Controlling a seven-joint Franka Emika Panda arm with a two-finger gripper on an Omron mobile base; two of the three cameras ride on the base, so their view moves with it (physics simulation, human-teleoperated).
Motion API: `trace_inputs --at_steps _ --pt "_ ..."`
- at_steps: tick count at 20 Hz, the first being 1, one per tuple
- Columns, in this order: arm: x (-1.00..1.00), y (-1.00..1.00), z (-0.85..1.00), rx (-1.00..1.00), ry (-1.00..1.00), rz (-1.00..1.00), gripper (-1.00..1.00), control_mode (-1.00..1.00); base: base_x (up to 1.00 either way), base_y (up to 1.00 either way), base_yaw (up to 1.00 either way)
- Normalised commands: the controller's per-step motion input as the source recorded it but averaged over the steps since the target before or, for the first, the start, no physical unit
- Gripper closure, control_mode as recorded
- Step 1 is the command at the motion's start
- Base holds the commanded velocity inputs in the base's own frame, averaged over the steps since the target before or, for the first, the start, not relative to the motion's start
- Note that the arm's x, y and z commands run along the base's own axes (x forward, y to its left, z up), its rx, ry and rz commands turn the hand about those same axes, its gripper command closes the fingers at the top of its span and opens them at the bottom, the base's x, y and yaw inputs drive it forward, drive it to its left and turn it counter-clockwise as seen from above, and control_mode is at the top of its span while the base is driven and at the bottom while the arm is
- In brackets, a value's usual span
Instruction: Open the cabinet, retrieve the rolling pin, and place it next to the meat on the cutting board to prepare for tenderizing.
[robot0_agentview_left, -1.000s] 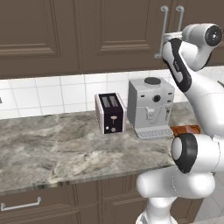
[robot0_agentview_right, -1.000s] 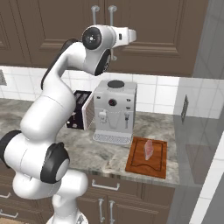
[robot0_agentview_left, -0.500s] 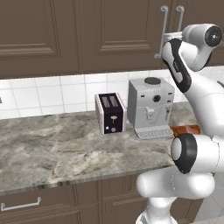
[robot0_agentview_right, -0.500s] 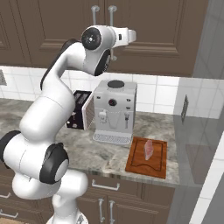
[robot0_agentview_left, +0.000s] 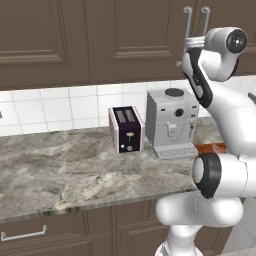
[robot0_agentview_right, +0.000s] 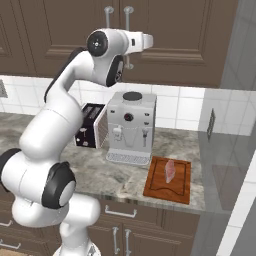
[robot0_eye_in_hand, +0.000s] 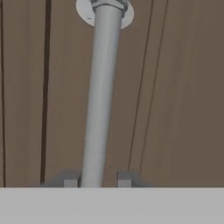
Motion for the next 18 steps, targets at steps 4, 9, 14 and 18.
trace_inputs --at_steps 4,9,14,18 --pt "0.29 0.28 0.00 -0.01 0.04 -0.11 1.00 -1.00 0.00 0.00 0.00" --pt "0.37 0.25 0.00 0.00 0.06 -0.03 1.00 -1.00 0.00 0.00 0.00" --pt "0.08 0.04 0.00 0.00 0.06 0.00 1.00 -1.00 0.00 0.00 0.00" --pt "0.07 0.00 -0.01 0.00 0.01 0.02 1.00 -1.00 0.00 0.00 0.00"
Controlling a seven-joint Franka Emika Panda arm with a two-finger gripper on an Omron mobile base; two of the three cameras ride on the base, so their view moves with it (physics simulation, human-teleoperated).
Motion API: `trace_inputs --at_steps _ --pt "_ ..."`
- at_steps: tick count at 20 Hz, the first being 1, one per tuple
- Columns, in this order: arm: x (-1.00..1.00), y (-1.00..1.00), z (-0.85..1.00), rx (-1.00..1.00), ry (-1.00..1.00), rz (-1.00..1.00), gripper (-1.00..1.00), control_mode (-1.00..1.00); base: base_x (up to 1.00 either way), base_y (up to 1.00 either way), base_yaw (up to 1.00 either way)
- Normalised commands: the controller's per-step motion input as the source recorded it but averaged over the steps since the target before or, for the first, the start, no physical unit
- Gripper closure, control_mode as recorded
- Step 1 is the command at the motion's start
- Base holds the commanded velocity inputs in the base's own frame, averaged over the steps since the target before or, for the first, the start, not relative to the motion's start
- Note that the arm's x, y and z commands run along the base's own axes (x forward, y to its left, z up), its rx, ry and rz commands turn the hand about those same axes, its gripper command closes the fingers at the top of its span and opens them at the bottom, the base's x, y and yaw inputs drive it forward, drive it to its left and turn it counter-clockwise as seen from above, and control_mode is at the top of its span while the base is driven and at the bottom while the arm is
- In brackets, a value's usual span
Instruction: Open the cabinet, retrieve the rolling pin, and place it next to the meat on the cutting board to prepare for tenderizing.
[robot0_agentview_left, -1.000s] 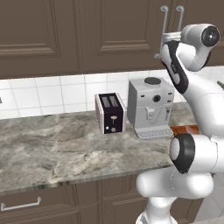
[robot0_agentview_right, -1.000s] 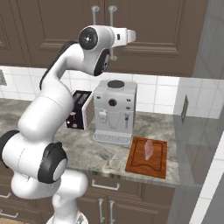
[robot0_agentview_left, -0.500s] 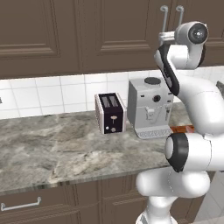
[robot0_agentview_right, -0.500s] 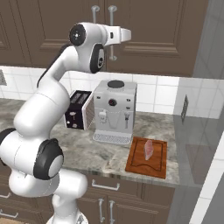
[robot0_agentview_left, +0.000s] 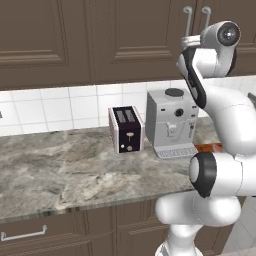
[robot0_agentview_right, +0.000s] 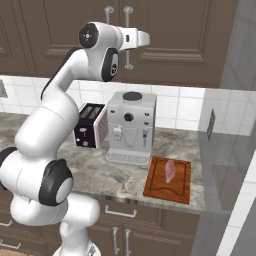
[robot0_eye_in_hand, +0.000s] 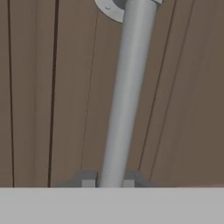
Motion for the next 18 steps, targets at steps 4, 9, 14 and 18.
trace_inputs --at_steps 4,9,14,18 --pt "0.08 0.00 -0.01 0.00 0.01 0.03 1.00 -1.00 0.00 0.00 0.00" --pt "0.05 0.00 0.00 0.00 0.01 0.03 1.00 -1.00 0.00 0.00 0.00" --pt "-0.29 -0.01 -0.08 0.01 0.00 0.10 1.00 -1.00 0.00 0.00 0.00" --pt "-0.62 -0.12 -0.12 0.05 0.00 0.18 1.00 -1.00 0.00 0.00 0.00"
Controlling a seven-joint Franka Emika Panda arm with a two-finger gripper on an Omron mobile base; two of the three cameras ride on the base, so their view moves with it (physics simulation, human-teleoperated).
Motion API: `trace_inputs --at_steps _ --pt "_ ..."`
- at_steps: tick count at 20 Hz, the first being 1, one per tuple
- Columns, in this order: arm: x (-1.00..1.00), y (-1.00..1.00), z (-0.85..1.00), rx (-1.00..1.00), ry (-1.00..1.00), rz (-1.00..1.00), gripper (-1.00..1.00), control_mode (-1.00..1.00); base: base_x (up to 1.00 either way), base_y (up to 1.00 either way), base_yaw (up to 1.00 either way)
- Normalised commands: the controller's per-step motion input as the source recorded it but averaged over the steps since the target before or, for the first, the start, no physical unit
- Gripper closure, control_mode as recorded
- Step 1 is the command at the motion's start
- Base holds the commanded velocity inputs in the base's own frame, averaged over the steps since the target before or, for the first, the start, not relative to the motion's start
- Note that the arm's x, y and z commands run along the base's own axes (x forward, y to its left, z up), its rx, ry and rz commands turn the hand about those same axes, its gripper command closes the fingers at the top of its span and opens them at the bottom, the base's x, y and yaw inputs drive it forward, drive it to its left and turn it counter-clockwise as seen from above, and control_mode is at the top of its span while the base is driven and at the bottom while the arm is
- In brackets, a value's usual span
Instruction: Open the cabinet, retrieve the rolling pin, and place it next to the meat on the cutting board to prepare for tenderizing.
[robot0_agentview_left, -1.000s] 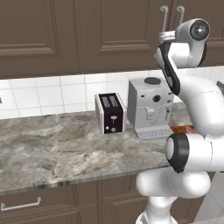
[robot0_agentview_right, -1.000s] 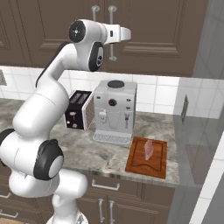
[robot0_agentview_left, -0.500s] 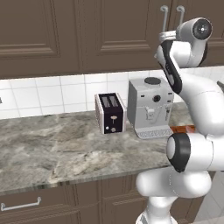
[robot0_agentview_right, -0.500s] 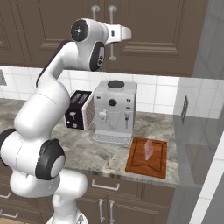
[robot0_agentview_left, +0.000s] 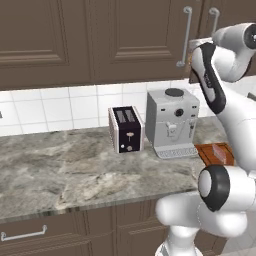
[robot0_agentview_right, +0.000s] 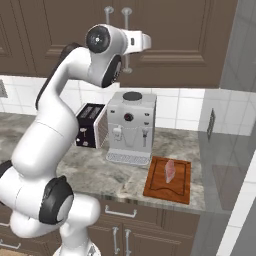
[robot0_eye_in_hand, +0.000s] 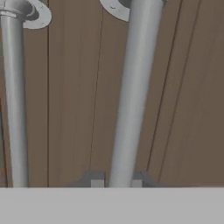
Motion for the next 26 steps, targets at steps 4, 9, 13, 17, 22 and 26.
trace_inputs --at_steps 4,9,13,17,22,26 --pt "-0.70 -0.31 -0.12 0.07 0.00 0.18 1.00 -1.00 0.00 0.00 0.00" --pt "-0.74 -0.44 -0.14 0.06 0.02 0.15 1.00 -1.00 0.00 0.00 0.00" --pt "-0.77 -0.51 -0.21 0.02 0.00 0.13 1.00 -1.00 0.00 0.00 0.00" --pt "-0.48 -0.36 -0.26 0.00 0.00 0.07 1.00 -1.00 0.00 0.00 0.00" --pt "-0.08 0.07 -0.19 -0.01 0.04 0.06 -1.00 -1.00 0.00 0.00 0.00" --pt "-0.14 0.01 0.00 -0.01 -0.01 0.02 -1.00 -1.00 0.00 0.00 0.00"
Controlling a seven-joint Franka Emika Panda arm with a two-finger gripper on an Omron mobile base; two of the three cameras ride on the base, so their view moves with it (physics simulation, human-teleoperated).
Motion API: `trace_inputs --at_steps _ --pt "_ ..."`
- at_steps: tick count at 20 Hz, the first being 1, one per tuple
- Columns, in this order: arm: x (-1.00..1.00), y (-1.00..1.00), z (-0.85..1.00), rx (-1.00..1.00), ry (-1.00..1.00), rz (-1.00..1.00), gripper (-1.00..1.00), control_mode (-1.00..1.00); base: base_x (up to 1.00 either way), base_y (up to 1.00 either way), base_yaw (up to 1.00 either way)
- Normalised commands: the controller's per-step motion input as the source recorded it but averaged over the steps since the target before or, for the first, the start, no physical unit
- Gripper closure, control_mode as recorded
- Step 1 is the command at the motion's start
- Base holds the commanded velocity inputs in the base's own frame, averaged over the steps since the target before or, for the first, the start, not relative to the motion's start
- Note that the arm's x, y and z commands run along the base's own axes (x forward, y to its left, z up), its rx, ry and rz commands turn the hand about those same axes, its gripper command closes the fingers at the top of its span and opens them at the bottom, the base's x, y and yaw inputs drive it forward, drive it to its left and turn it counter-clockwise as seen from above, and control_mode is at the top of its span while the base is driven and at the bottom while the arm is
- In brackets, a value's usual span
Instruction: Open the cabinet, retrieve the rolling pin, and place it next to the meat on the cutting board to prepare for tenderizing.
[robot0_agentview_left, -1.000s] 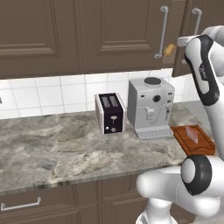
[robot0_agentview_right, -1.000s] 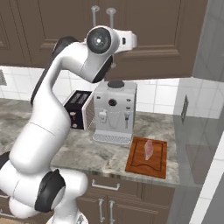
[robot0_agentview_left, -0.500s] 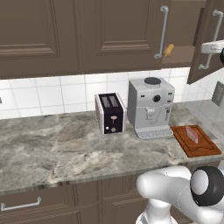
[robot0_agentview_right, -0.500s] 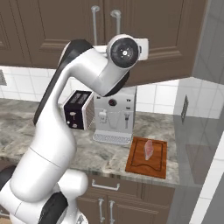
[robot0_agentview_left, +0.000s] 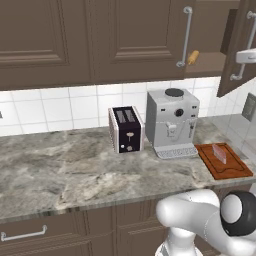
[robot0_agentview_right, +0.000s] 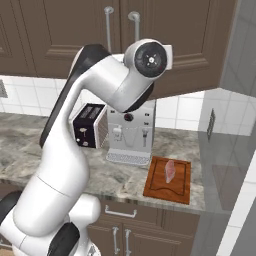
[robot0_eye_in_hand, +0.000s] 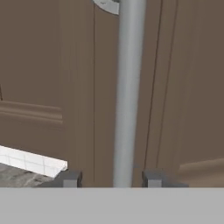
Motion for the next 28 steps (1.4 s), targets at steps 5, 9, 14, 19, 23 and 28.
trace_inputs --at_steps 5,9,14,19,23,28 --pt "-0.37 0.06 0.00 -0.03 -0.07 0.00 -1.00 -1.00 0.00 0.00 0.00" --pt "-0.16 0.08 0.00 -0.04 -0.04 0.00 -1.00 -1.00 0.00 0.00 0.00" --pt "-0.35 0.10 0.00 -0.10 -0.04 -0.04 -1.00 -1.00 0.00 0.00 0.00" --pt "-0.63 0.18 0.02 -0.14 -0.10 -0.14 -1.00 -1.00 0.00 0.00 0.00" --pt "-0.27 0.43 0.02 -0.10 -0.04 -0.11 -1.00 -1.00 0.00 0.00 0.00" --pt "0.26 0.65 -0.08 -0.09 0.11 -0.04 -1.00 -1.00 0.00 0.00 0.00"
